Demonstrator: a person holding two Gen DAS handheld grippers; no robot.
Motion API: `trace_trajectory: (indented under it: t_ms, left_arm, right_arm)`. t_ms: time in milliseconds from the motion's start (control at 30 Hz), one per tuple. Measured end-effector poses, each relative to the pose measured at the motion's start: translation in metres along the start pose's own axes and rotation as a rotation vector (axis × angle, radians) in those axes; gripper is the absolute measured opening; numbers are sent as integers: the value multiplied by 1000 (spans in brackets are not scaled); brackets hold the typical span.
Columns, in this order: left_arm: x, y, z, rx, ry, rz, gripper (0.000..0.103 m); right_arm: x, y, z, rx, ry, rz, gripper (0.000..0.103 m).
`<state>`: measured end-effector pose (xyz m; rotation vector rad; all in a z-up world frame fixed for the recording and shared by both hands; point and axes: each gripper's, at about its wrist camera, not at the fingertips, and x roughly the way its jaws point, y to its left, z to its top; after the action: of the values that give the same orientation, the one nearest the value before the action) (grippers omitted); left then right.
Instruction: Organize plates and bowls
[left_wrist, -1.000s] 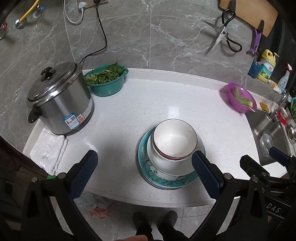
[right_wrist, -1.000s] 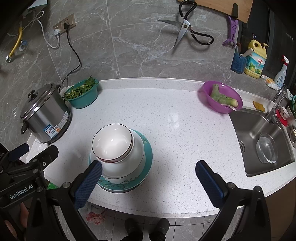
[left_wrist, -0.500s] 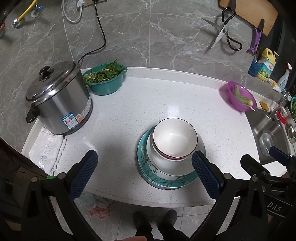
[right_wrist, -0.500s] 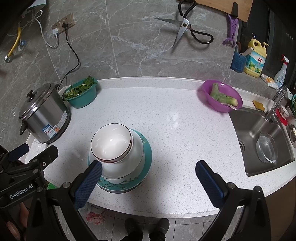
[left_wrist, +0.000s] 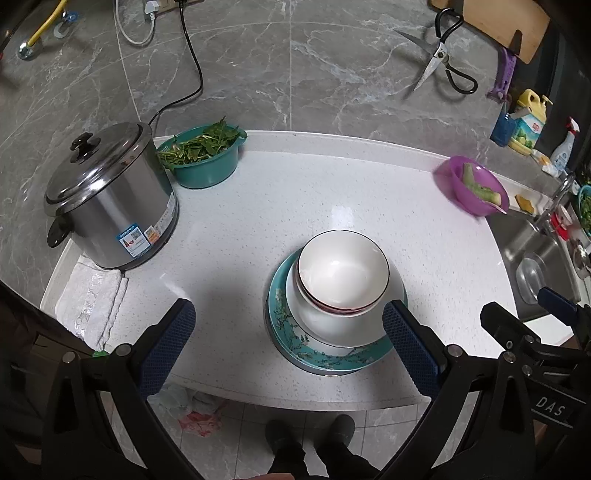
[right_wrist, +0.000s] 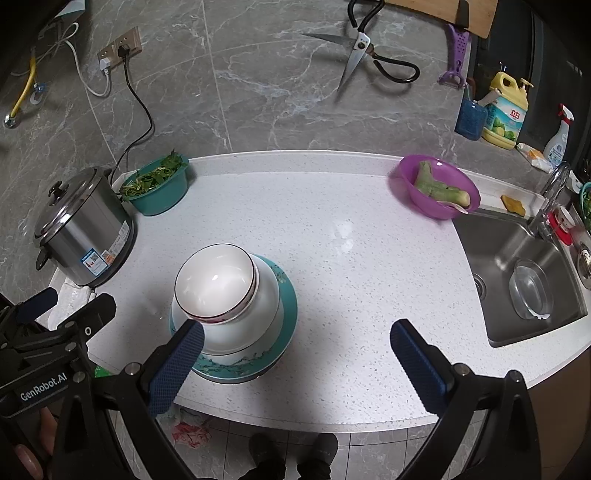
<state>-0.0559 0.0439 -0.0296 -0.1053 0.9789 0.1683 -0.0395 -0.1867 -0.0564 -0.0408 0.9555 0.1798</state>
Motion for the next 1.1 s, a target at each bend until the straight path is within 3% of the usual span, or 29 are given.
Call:
trace_trajectory:
  t_ms: [1100]
  left_arm:
    - [4, 2, -5, 1, 15, 2, 103]
  right_arm:
    - [1, 1, 0, -11, 8, 5, 103]
